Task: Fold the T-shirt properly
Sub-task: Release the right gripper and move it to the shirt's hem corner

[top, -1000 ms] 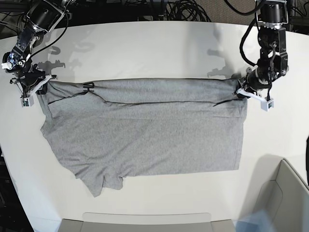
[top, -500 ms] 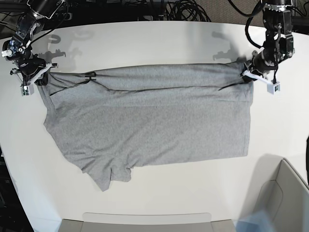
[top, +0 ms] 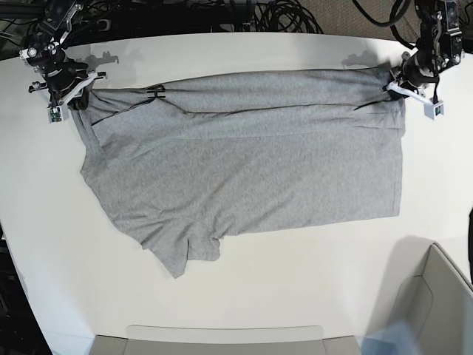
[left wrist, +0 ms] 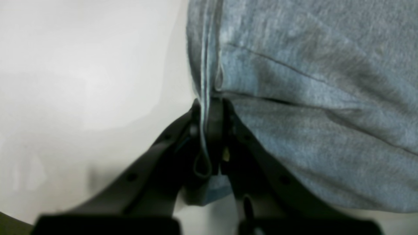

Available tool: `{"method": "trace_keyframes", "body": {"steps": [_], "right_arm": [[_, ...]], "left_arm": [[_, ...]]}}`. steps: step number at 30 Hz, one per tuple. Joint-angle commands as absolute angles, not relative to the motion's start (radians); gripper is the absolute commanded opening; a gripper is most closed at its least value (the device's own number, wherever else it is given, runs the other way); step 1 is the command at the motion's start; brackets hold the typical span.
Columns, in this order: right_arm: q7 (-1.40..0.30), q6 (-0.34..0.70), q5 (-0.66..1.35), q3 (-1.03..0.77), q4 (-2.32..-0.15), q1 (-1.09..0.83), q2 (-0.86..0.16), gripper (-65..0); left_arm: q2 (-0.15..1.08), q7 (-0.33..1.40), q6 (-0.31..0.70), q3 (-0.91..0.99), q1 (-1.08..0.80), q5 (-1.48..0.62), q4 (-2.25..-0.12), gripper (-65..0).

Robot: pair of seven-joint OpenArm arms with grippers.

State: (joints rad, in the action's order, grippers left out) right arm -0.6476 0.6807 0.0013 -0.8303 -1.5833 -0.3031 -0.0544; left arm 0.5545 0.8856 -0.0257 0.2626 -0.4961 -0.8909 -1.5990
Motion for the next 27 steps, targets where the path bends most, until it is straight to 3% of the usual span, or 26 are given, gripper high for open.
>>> {"method": "trace_keyframes", "body": {"steps": [1, 8, 11, 13, 15, 19, 27], "right_arm": [[-0.777, 0.698, -0.077, -0.828, -1.567, -0.334, -0.047, -65.0], [-0.777, 0.698, -0.077, -0.828, -1.572, -0.335, -0.045, -65.0], [-0.777, 0.698, -0.077, -0.828, -1.573, -0.332, -0.047, -61.0], [-0.777, 0.698, -0.077, -0.828, -1.584, -0.334, -0.050, -53.9], [-0.777, 0.698, -0.077, -0.828, -1.609, -0.335, -0.050, -47.2], [-0.777, 0.698, -0.071, -0.831, -1.676, -0.329, -0.048, -39.5], [-0.782, 0.698, -0.070, -0.835, -1.828, -0.326, -0.045, -39.5]], "left_arm": [[0.581, 0.900, -0.056, 0.272, -0.506, -0.851, -1.593, -65.0], [0.590, 0.912, -0.056, 0.274, -0.501, -0.851, -1.592, -64.9], [0.590, 0.911, -0.056, 0.274, -0.501, -0.851, -1.598, -50.6], [0.590, 0.911, -0.056, 0.274, -0.501, -0.851, -1.607, -41.5], [0.590, 0.906, -0.056, 0.274, -0.501, -0.851, -1.635, -37.2], [0.590, 0.914, -0.056, 0.275, -0.504, -0.851, -1.719, -38.4], [0.590, 0.914, -0.059, 0.278, -0.507, -0.852, -1.741, -38.7]]}}
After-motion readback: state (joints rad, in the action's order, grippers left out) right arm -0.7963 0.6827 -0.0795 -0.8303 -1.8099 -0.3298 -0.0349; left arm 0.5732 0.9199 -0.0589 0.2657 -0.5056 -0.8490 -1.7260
